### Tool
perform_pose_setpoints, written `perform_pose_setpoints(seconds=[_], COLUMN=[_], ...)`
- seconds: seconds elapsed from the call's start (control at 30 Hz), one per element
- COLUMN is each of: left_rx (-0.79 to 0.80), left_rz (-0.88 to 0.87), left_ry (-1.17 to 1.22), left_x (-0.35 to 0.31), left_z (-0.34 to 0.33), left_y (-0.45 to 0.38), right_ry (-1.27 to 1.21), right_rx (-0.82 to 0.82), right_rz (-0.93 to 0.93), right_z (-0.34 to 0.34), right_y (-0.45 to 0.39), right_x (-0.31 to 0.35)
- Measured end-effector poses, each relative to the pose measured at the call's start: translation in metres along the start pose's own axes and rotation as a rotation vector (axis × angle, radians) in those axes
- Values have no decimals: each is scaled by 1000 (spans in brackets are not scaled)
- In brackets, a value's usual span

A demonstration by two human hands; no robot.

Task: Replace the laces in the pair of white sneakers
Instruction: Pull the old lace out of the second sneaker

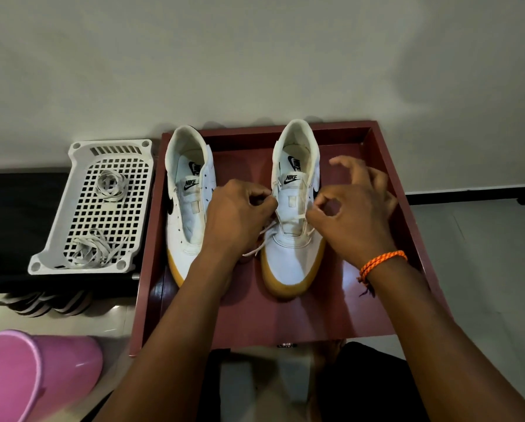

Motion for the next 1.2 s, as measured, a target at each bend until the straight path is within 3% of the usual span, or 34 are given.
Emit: perform_pose_setpoints(seconds=[0.2,0.43,0.63,0.8,0.97,1.2], left_rx=[16,28,29,34,21,45], left_rz=[4,5,40,31,6,43], left_ry=[26,8,32,26,7,44], left_x=[-1,-3,-3,-4,-5,-3], left_z=[1,3,3,4,4,3], left_y=[0,1,1,2,2,1], right_ry=[127,63,12,50,124,45], right_rx=[60,34,-117,-11,65,-129], right_rz=[206,147,36,178,209,62], right_z=[-32,-24,9,-16,-37,11], right_y=[16,11,-1,10,17,-2], right_x=[33,28,6,26,32,9])
Point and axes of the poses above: each hand's wrist, its own y-axis away from the middle knuckle, its own z-axis out of the back of the hand, x = y × z, the point moved 8 cm from there along -y, towards the middle knuckle, and after that the axes turned 6 degrees about -y, right-handed, at the moved point
